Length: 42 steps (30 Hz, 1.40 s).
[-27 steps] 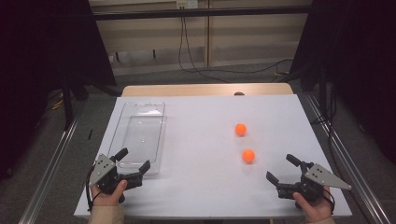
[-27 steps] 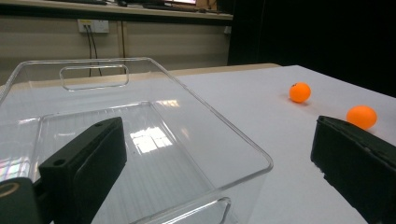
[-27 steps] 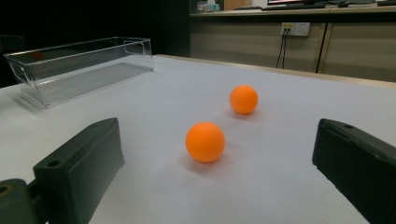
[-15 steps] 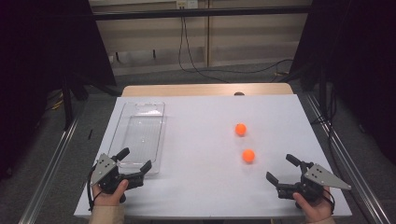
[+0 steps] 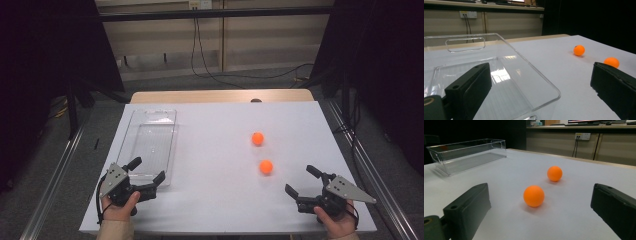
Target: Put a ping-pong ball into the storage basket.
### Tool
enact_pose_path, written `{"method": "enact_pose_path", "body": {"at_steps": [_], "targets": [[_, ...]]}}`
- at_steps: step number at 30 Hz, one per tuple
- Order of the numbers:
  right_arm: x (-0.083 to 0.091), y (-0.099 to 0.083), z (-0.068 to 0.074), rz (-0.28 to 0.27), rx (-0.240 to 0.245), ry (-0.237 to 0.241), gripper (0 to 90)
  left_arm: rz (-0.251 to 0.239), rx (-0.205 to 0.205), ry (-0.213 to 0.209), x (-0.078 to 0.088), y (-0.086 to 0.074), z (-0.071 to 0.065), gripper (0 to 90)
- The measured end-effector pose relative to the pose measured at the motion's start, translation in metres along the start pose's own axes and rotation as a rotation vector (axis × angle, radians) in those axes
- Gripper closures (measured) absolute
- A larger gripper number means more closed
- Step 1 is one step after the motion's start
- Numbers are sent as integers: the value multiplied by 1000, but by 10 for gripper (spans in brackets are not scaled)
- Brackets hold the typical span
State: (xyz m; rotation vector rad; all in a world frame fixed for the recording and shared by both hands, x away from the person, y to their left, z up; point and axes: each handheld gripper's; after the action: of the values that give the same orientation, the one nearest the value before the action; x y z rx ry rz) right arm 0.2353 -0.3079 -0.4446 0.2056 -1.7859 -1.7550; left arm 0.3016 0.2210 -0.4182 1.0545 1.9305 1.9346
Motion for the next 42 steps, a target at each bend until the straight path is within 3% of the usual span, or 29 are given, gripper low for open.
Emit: {"method": "enact_pose_path", "body": {"at_steps": [42], "targets": [[0,0,1,-2,3,-3,25,14,-4,-102,-32,16,-26,33]]}}
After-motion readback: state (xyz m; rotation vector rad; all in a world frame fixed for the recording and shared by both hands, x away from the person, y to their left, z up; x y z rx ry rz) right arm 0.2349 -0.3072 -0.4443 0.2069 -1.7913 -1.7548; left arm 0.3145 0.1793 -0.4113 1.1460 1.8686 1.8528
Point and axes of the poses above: each handheld gripper's, and its own axes: x roughly backward along the jaws, y roughly out of its top, z roughly to its left, and after that the axes turned 7 degrees about z, right-handed
